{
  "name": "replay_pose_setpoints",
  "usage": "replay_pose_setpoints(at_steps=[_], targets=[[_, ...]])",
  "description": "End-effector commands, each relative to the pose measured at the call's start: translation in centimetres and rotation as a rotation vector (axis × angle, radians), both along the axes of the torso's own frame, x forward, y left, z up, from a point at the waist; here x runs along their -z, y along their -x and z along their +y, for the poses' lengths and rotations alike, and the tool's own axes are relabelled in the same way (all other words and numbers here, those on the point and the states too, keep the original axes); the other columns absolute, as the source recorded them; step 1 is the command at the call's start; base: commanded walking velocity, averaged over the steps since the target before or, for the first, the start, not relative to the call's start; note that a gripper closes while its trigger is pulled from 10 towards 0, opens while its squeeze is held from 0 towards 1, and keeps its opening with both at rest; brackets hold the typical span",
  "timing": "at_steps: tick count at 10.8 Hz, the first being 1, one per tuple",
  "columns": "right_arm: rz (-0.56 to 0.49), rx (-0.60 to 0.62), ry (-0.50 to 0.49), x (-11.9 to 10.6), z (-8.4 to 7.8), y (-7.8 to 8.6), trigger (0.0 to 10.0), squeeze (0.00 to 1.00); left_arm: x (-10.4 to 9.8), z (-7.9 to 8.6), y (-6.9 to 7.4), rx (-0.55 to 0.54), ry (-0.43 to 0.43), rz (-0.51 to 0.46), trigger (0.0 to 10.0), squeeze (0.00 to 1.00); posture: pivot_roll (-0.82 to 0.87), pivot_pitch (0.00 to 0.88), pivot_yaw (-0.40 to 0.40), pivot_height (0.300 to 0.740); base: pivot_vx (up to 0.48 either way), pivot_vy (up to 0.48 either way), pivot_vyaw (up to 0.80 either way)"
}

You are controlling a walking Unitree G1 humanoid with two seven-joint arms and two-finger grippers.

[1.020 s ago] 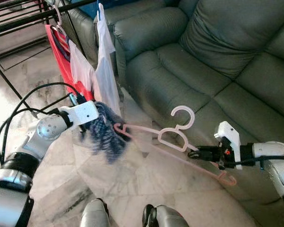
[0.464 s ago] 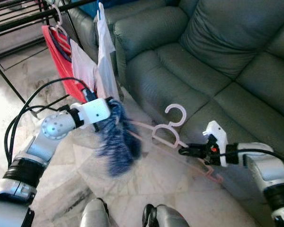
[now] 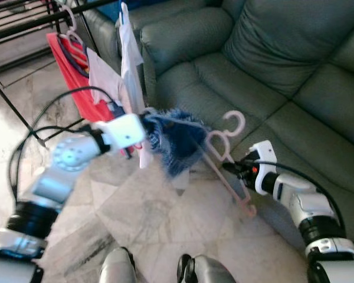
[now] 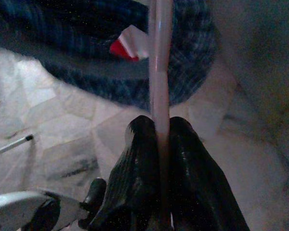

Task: Hang hanger

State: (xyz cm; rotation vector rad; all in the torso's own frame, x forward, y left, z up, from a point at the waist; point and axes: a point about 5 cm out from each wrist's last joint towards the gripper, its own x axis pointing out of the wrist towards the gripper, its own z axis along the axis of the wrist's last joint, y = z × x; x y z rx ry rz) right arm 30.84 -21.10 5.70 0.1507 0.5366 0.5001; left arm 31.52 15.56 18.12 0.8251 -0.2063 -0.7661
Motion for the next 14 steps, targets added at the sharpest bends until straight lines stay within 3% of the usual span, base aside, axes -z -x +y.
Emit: replay_pose_setpoints(at_steps=[1,2,3,4,5,6,7,8,10,11,12,13,14], targets=[[0.033,0.152,-0.028,0.6,-1.2,-0.1,10.0,0.00,-1.2,-0.1,0.1,-0.009,0.039,-0.039,10.0,0.00,0.07,0.134,-0.105,0.740,0.000,0.000,0.00],[0.057,0.354,-0.098,0.7,-2.3,-0.6,10.0,0.00,-1.8,-0.5,0.3,-0.008,0.075,-0.040,10.0,0.00,0.07,0.133,-0.105,0.740,0.000,0.000,0.00],[0.063,0.454,-0.225,-0.1,-2.4,-1.3,10.0,0.00,-1.1,-0.8,0.5,-0.002,0.063,-0.014,10.0,0.00,0.07,0.132,-0.102,0.740,0.000,0.000,0.00],[0.020,0.439,-0.315,-1.3,-1.4,-2.1,10.0,0.00,0.2,-0.9,0.6,-0.004,0.035,0.009,10.0,0.00,0.06,0.129,-0.100,0.740,0.000,0.000,0.00],[-0.068,0.574,-0.432,-3.0,-2.1,-3.2,10.0,0.00,0.3,-1.4,0.8,-0.002,0.080,0.018,10.0,0.00,0.06,0.128,-0.100,0.740,0.000,0.000,0.00],[-0.215,0.729,-0.656,-6.0,-3.5,-4.6,10.0,0.00,0.8,-2.1,1.3,0.024,0.137,0.065,10.0,0.00,0.06,0.125,-0.101,0.740,0.000,0.000,0.00],[-0.317,0.697,-0.743,-8.2,-3.3,-5.3,10.0,0.00,1.6,-2.7,1.7,0.033,0.200,0.122,10.0,0.00,0.06,0.118,-0.097,0.740,0.000,0.000,0.00],[-0.428,0.520,-0.853,-11.6,-0.6,-6.1,10.0,0.00,3.8,-3.5,2.3,0.043,0.279,0.219,10.0,0.00,0.06,0.108,-0.097,0.740,0.000,0.000,0.00],[-0.608,0.251,-0.820,-15.8,4.2,-6.0,10.0,0.00,7.6,-3.7,3.1,-0.009,0.286,0.321,10.0,0.00,0.07,0.094,-0.103,0.740,0.000,0.000,0.00],[-0.681,0.178,-0.767,-16.9,5.4,-5.8,10.0,0.00,8.6,-3.8,3.4,-0.026,0.291,0.357,10.0,0.13,0.07,0.090,-0.102,0.740,0.000,0.000,0.00],[-0.734,0.102,-0.686,-17.4,6.6,-5.4,10.0,0.00,9.0,-4.0,3.6,-0.024,0.298,0.370,10.0,0.85,0.07,0.089,-0.101,0.740,0.000,0.000,0.00],[-0.781,0.028,-0.557,-17.2,7.9,-4.9,10.0,0.00,9.1,-4.3,3.4,-0.032,0.317,0.370,10.0,1.00,0.07,0.087,-0.103,0.740,0.000,0.000,0.00],[-0.828,-0.023,-0.446,-16.9,8.8,-4.3,10.0,0.00,9.0,-4.2,3.2,-0.043,0.320,0.352,10.0,1.00,0.07,0.086,-0.103,0.740,0.000,0.000,0.00]])
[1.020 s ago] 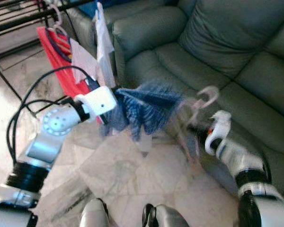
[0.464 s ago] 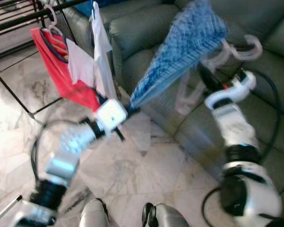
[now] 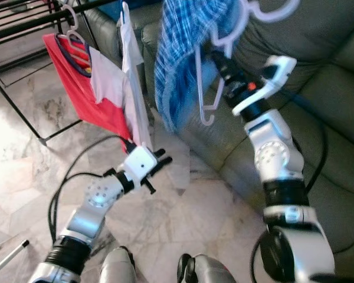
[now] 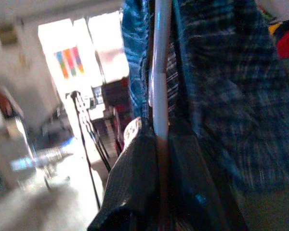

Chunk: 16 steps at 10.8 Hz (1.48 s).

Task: Hang hanger

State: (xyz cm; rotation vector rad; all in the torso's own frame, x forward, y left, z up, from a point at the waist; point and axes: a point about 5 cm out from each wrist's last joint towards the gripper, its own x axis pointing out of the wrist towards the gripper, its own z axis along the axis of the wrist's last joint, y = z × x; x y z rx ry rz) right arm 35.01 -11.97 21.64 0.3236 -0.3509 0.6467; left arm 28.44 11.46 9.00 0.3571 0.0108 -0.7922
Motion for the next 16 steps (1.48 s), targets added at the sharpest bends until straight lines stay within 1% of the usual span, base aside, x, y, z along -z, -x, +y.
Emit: replay_pose_setpoints(at_steps=[1,2,3,4,5,6,7,8,9,10,11,12,13,14,15,16], targets=[[-0.075,0.016,0.089,-0.3,0.2,0.7,10.0,0.00,-0.1,0.0,-0.2,-0.019,-0.005,-0.022,10.0,1.00,0.07,0.086,-0.103,0.740,0.000,0.000,0.00],[-0.103,0.037,0.184,0.8,0.4,1.3,10.0,0.00,0.4,0.2,-0.3,-0.031,-0.039,-0.022,10.0,1.00,0.07,0.086,-0.103,0.740,0.000,0.000,0.00],[-0.111,0.048,0.251,1.7,0.2,1.6,10.0,0.00,0.7,0.5,-0.2,-0.029,-0.072,-0.027,10.0,1.00,0.06,0.086,-0.102,0.740,0.000,0.000,0.00],[-0.119,0.071,0.346,3.3,-0.4,2.4,10.0,0.00,0.8,1.5,-0.3,-0.057,-0.112,-0.051,10.0,1.00,0.06,0.089,-0.102,0.740,0.000,0.000,0.00],[-0.112,0.071,0.387,4.7,-0.9,3.3,10.0,0.00,0.0,3.3,-1.0,-0.141,-0.129,-0.106,10.0,1.00,0.06,0.093,-0.102,0.740,0.000,0.000,0.00],[-0.089,0.029,0.432,6.0,-1.2,4.2,10.0,0.00,-1.3,4.7,-1.7,-0.210,-0.115,-0.169,10.0,1.00,0.06,0.094,-0.103,0.740,0.000,0.000,0.00],[-0.077,0.035,0.448,7.1,-1.9,5.0,10.0,0.00,-2.9,5.8,-2.2,-0.239,-0.121,-0.244,10.0,1.00,0.05,0.100,-0.104,0.740,0.000,0.000,0.00],[-0.048,0.015,0.500,8.7,-2.9,5.9,10.0,0.00,-5.1,7.0,-2.3,-0.223,-0.168,-0.350,10.0,1.00,0.05,0.103,-0.104,0.740,0.000,0.000,0.00],[-0.043,-0.008,0.550,9.5,-3.4,6.5,10.0,0.00,-6.0,7.6,-2.2,-0.189,-0.212,-0.396,10.0,1.00,0.05,0.103,-0.104,0.740,0.000,0.000,0.00],[-0.034,-0.055,0.610,10.2,-4.0,7.0,10.0,0.00,-6.6,8.7,-2.1,-0.146,-0.274,-0.430,10.0,1.00,0.05,0.114,-0.097,0.740,0.000,0.000,0.00],[-0.030,-0.106,0.662,10.8,-4.5,7.4,10.0,0.00,-6.8,9.8,-2.2,-0.139,-0.326,-0.438,10.0,1.00,0.05,0.115,-0.095,0.740,0.000,0.000,0.00],[0.010,-0.188,0.711,11.8,-5.3,8.1,10.0,0.00,-7.1,10.7,-2.3,-0.089,-0.444,-0.474,10.0,1.00,0.05,0.115,-0.094,0.740,0.000,0.000,0.00],[0.022,-0.240,0.752,12.2,-5.7,8.5,10.0,0.00,-7.2,10.6,-2.2,-0.046,-0.457,-0.486,10.0,1.00,0.05,0.115,-0.095,0.740,0.000,0.000,0.00],[0.048,-0.281,0.758,12.5,-6.0,8.8,10.0,0.00,-7.1,10.2,-2.1,0.009,-0.507,-0.488,10.0,1.00,0.05,0.116,-0.098,0.740,0.000,0.000,0.00],[0.044,-0.297,0.776,12.5,-6.3,8.6,10.0,0.00,-6.6,9.6,-1.9,0.088,-0.531,-0.484,10.0,0.87,0.05,0.117,-0.096,0.740,0.000,0.000,0.00],[0.041,-0.307,0.776,12.4,-6.3,8.5,10.0,0.00,-6.0,9.3,-1.5,0.151,-0.537,-0.461,10.0,0.30,0.05,0.117,-0.096,0.740,0.000,0.000,0.00]])
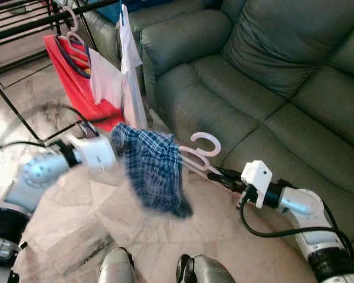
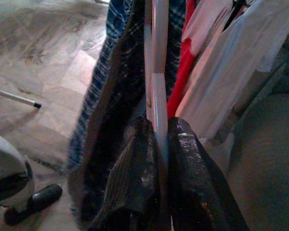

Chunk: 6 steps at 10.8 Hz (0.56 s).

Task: Hang hanger

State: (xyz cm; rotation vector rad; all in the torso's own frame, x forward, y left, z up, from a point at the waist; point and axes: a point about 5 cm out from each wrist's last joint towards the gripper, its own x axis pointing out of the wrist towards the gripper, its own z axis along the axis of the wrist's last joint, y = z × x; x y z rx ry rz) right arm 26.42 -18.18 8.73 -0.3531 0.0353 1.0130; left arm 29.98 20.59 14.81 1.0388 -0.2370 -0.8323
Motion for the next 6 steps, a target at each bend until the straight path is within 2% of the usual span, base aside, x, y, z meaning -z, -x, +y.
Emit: replay_pose_setpoints(at_steps=[1,6], targets=[[-0.027,-0.023,-0.004,-0.65,-0.04,-0.32,10.0,0.00,0.77,-0.05,0.66,0.059,-0.048,0.059,10.0,0.00,0.05,0.119,-0.092,0.740,0.000,0.000,0.00],[-0.005,-0.147,0.047,-0.41,0.78,-0.13,10.0,0.00,0.76,-0.64,-0.11,0.099,-0.069,0.074,10.0,0.00,0.05,0.119,-0.086,0.740,0.000,0.000,0.00]])
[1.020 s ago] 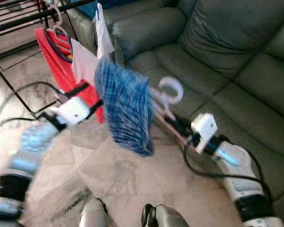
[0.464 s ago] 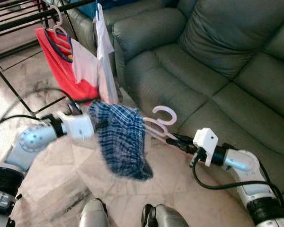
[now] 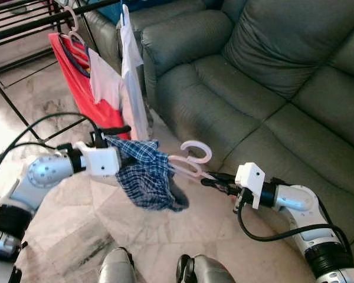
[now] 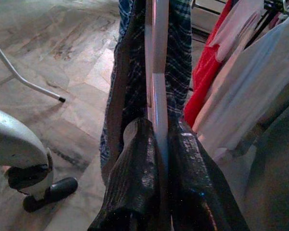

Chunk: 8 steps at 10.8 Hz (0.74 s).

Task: Hang hanger

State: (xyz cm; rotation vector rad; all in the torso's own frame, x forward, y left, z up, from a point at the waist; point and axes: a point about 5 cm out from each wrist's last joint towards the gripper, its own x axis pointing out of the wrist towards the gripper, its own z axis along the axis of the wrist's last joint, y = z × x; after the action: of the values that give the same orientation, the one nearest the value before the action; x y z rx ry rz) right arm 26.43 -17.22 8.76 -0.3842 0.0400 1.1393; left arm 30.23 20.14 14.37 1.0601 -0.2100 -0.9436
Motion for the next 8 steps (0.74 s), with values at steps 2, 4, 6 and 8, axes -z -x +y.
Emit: replay_pose_setpoints(at_steps=[2,4,6,8], targets=[[-0.033,-0.052,0.037,-0.2,0.1,-0.2,10.0,0.00,0.6,-0.2,0.2,0.037,-0.028,0.051,10.0,0.00,0.05,0.119,-0.081,0.740,0.000,0.000,0.00],[-0.047,-0.076,0.052,-0.2,0.5,-0.3,10.0,0.00,1.4,-0.3,0.7,0.082,-0.053,0.141,0.0,0.00,0.05,0.119,-0.078,0.740,0.000,0.000,0.00],[-0.060,-0.093,0.064,-0.1,0.7,-0.3,10.0,0.00,1.5,-0.4,0.5,0.091,-0.062,0.168,0.0,0.00,0.05,0.120,-0.076,0.740,0.000,0.000,0.00],[-0.087,-0.095,0.082,0.0,0.8,-0.4,10.0,0.00,1.7,-0.5,0.4,0.104,-0.075,0.230,0.0,0.00,0.05,0.122,-0.071,0.740,0.000,0.000,0.00]])
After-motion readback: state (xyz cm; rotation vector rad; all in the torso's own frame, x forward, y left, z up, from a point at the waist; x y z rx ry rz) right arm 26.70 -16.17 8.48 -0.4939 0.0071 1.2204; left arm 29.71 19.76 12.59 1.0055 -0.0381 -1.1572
